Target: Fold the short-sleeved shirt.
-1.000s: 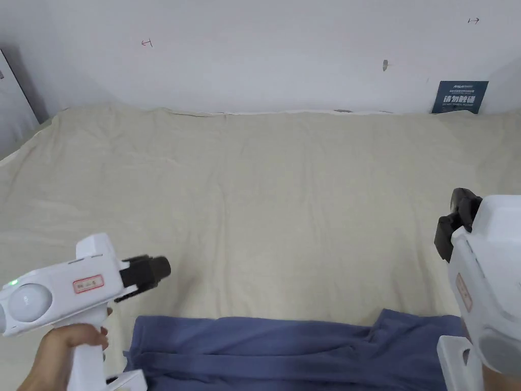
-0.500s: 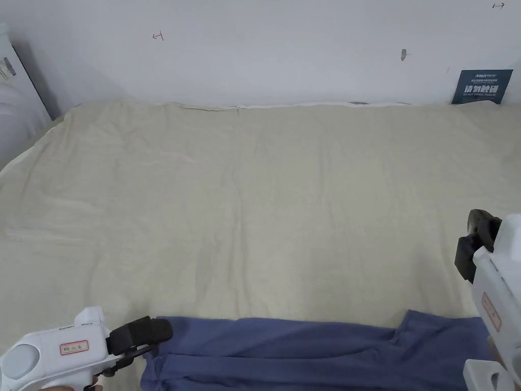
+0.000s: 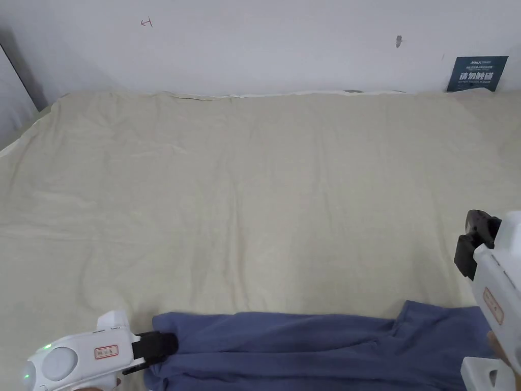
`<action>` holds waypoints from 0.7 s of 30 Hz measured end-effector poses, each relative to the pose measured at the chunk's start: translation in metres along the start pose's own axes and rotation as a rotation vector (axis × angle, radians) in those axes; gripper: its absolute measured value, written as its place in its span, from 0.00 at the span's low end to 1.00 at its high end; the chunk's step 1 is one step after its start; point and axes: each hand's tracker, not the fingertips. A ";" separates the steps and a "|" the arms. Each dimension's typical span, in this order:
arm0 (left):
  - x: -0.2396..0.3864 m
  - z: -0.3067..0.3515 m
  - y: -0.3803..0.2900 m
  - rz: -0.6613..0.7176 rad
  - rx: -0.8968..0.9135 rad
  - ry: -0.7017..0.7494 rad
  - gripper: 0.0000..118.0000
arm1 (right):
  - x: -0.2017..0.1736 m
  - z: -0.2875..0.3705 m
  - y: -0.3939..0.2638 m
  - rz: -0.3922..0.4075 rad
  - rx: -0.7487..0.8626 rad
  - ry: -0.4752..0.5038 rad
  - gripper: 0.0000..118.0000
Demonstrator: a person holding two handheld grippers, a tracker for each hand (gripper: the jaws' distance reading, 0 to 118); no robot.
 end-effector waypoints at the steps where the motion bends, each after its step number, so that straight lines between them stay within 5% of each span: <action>1: 0.007 0.003 0.000 -0.044 0.010 0.026 0.13 | 0.000 0.001 0.000 -0.002 0.000 0.001 0.02; 8: 0.049 0.064 0.023 -0.152 0.127 0.069 0.12 | 0.004 0.006 0.007 -0.007 0.019 0.001 0.02; 16: 0.019 0.101 0.033 -0.103 0.150 0.394 0.12 | 0.014 0.012 0.008 -0.022 0.032 0.008 0.02; 21: 0.051 0.091 0.024 -0.191 0.112 0.376 0.12 | 0.018 0.016 0.008 -0.014 0.035 0.010 0.02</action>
